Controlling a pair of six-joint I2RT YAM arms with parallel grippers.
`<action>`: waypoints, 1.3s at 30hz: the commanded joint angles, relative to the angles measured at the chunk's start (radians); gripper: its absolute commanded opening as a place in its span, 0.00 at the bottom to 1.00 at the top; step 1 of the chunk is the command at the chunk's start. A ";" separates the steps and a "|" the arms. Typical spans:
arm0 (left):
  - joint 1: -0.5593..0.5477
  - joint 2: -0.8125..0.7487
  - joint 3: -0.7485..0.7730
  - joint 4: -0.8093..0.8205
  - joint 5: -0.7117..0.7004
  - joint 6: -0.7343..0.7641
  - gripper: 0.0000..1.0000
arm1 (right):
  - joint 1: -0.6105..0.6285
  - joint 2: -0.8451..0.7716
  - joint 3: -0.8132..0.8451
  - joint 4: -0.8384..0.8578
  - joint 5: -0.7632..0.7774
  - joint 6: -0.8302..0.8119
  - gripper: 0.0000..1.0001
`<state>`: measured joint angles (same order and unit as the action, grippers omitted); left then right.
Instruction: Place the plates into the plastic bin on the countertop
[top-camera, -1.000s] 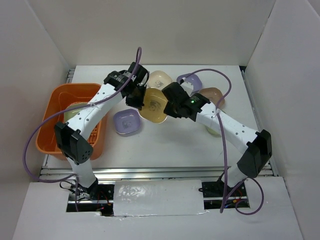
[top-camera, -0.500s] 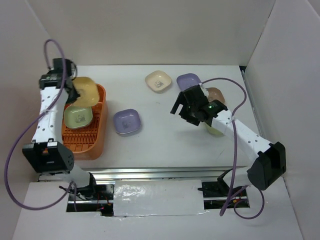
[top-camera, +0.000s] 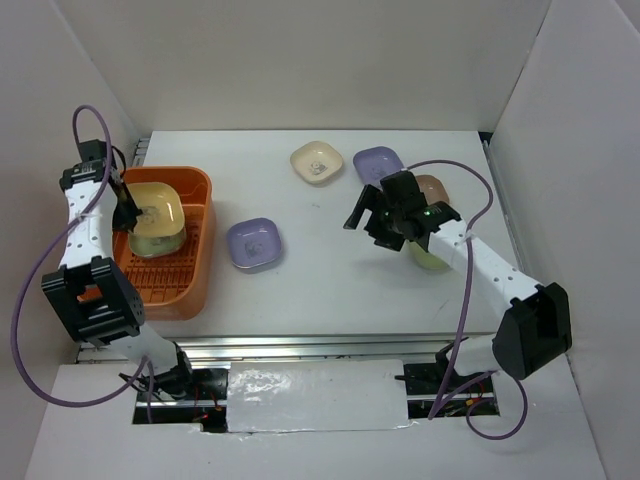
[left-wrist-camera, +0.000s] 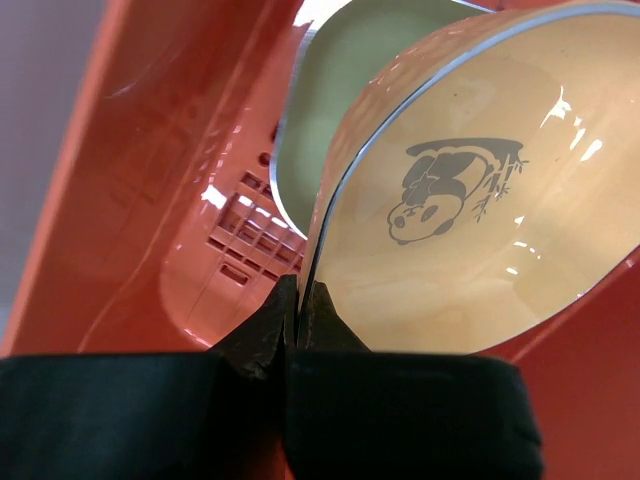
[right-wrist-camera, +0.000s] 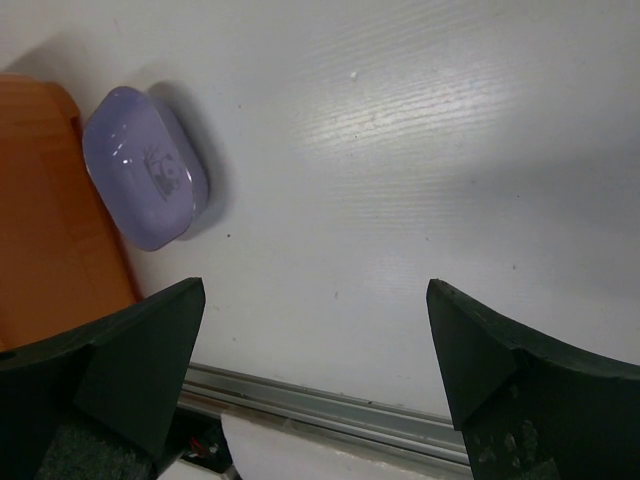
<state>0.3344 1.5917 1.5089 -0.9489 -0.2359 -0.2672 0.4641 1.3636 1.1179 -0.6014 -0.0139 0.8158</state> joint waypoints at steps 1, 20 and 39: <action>0.054 -0.004 0.031 0.036 0.052 0.016 0.00 | -0.013 -0.008 -0.007 0.069 -0.046 -0.021 1.00; -0.185 -0.143 0.149 -0.103 -0.152 -0.189 0.99 | 0.189 0.584 0.426 0.181 -0.138 -0.149 1.00; -0.044 -0.424 -0.159 -0.077 0.260 -0.273 0.99 | 0.280 0.947 0.743 -0.121 -0.009 -0.092 0.00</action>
<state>0.2916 1.1561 1.2980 -1.0451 -0.0608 -0.5133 0.7341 2.3455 1.9282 -0.6785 -0.0689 0.6899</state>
